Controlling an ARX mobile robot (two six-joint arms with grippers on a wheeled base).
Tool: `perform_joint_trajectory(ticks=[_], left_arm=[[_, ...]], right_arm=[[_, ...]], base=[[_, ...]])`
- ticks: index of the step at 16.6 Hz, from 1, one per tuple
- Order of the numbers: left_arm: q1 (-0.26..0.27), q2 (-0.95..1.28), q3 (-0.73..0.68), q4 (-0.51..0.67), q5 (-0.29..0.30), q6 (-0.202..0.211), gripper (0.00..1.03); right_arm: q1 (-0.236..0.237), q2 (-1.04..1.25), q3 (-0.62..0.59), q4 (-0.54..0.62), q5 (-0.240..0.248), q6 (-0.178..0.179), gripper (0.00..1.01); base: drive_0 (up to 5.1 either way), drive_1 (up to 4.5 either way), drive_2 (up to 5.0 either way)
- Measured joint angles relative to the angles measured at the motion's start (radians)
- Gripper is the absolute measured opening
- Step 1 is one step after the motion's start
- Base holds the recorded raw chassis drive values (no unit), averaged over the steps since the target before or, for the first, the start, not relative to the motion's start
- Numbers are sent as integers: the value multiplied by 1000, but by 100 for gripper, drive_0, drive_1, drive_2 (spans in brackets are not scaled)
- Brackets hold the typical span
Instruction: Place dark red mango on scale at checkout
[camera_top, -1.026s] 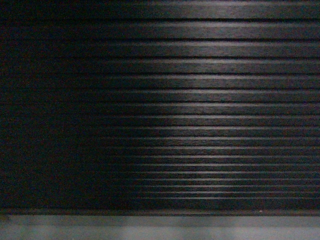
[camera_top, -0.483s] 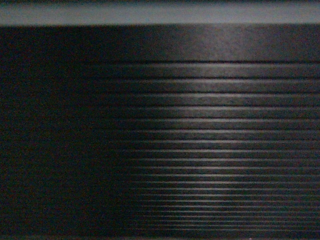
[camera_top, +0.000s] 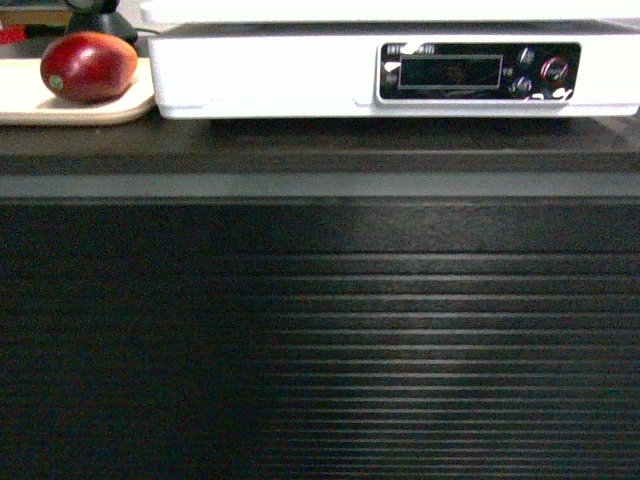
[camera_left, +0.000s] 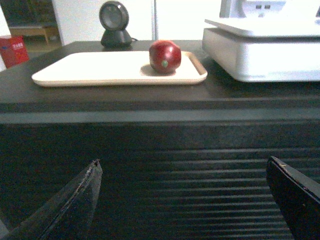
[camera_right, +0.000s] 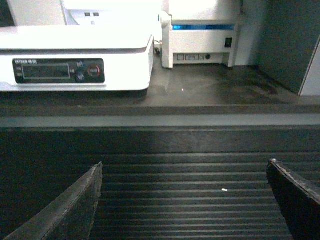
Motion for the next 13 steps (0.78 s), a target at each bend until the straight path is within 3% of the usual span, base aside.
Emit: perform_joint_trajectory(ticks=[13], left_arm=[[0, 0, 0, 2, 0, 0, 98]], right_arm=[[0, 0, 0, 0, 1, 1, 98]], base=[[0, 0, 0]])
